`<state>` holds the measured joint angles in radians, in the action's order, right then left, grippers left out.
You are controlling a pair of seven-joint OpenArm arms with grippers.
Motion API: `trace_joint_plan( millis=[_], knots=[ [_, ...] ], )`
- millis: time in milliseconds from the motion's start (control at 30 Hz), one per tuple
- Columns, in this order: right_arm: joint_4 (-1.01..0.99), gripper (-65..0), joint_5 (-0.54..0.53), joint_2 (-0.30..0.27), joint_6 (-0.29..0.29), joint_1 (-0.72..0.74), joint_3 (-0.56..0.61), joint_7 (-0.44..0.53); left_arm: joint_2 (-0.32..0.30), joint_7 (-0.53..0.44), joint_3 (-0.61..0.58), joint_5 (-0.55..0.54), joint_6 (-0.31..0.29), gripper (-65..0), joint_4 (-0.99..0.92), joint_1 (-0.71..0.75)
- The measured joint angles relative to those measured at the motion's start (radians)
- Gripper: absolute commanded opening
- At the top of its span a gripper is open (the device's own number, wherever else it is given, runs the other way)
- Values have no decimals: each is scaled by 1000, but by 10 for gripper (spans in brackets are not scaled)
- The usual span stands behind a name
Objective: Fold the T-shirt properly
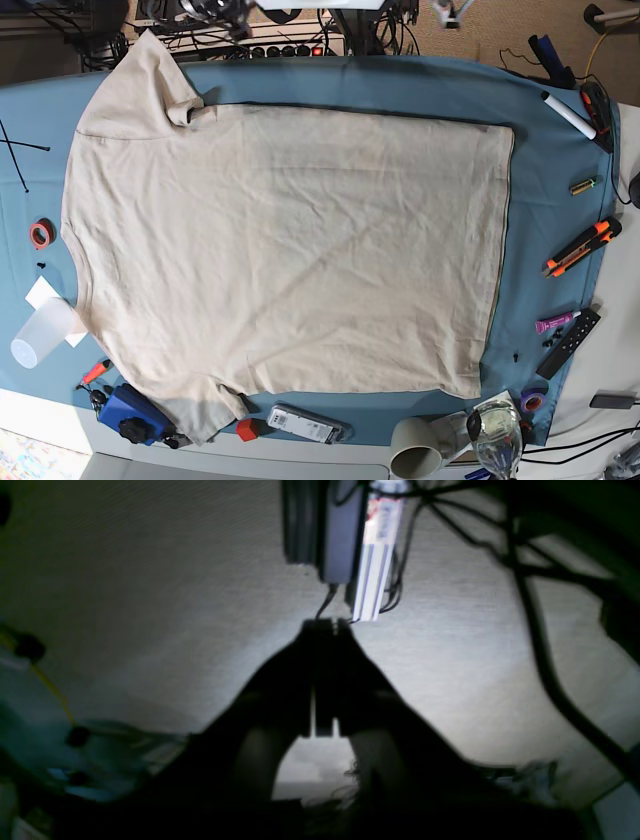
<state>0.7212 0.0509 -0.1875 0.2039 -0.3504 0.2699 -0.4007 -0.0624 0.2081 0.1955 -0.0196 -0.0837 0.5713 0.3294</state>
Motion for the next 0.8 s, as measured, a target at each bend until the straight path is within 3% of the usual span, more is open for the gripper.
trace_joint_plan(
  millis=[200,333,633,800],
  knots=[
    [323,-650,-76,-116,2,-203,-6,-50,-29,48,-3,-94,0,-650,234,137],
    [558,-650,-102,-172,0,-366,-84,-64,-43,76,-4,-159,-3,-650,406,258],
    [1040,-650,-377,-188,4,-655,-440,-248,-56,101,-5,-193,-4,-650,882,539],
    [1214,-650,-554,-188,121,-750,-646,-373,-58,140,-5,-191,-3,-650,1149,683]
  ],
)
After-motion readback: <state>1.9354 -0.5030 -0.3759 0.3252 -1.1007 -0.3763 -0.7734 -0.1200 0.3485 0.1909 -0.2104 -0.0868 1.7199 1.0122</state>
